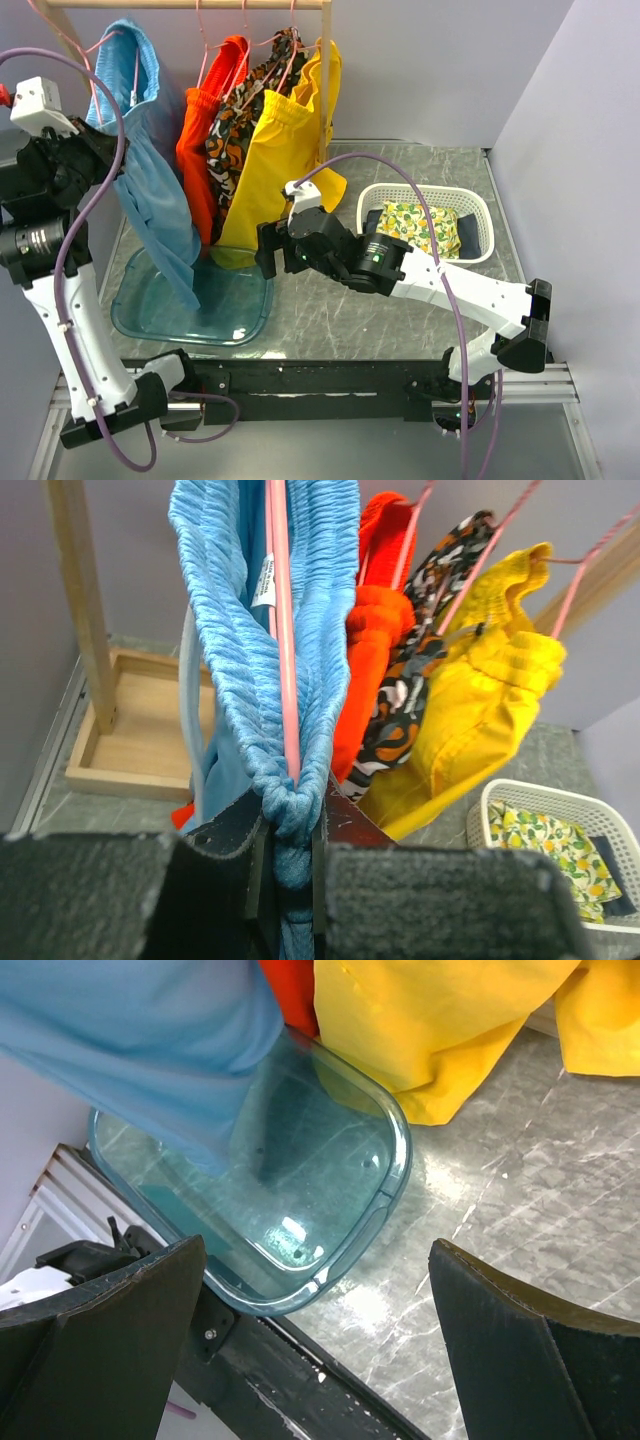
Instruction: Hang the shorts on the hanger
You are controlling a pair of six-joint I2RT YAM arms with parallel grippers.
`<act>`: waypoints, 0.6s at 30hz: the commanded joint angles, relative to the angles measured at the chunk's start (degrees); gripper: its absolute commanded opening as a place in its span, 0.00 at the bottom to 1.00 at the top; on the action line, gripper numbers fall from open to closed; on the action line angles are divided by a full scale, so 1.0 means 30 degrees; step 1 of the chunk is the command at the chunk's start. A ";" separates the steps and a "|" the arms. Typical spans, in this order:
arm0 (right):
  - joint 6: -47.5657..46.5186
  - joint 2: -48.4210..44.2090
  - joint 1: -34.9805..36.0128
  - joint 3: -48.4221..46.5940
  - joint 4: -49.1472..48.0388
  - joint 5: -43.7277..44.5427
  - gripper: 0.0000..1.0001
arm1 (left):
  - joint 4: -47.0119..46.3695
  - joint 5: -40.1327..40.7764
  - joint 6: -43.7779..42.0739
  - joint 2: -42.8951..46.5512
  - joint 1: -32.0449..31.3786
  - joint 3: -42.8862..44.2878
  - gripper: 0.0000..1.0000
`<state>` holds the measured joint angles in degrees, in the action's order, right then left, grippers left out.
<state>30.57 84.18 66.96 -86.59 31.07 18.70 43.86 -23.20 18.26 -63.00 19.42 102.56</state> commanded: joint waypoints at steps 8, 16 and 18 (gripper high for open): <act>-0.0140 0.0708 -0.0083 -0.1839 0.0453 0.0271 1.00 | -0.0237 0.5176 -0.2975 -0.3219 -0.4029 0.2458 0.01; -0.0316 0.0973 -0.0083 -0.1929 0.0659 0.0447 1.00 | 0.0438 0.8287 -0.3831 -0.5569 -0.4833 0.4510 0.01; -0.0346 0.1089 -0.0083 -0.1987 0.0717 0.0505 1.00 | 0.0528 0.8319 -0.4094 -0.6185 -0.4862 0.5331 0.01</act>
<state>30.50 86.94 66.96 -90.08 33.23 18.87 50.26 -2.94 8.93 -80.82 4.80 111.81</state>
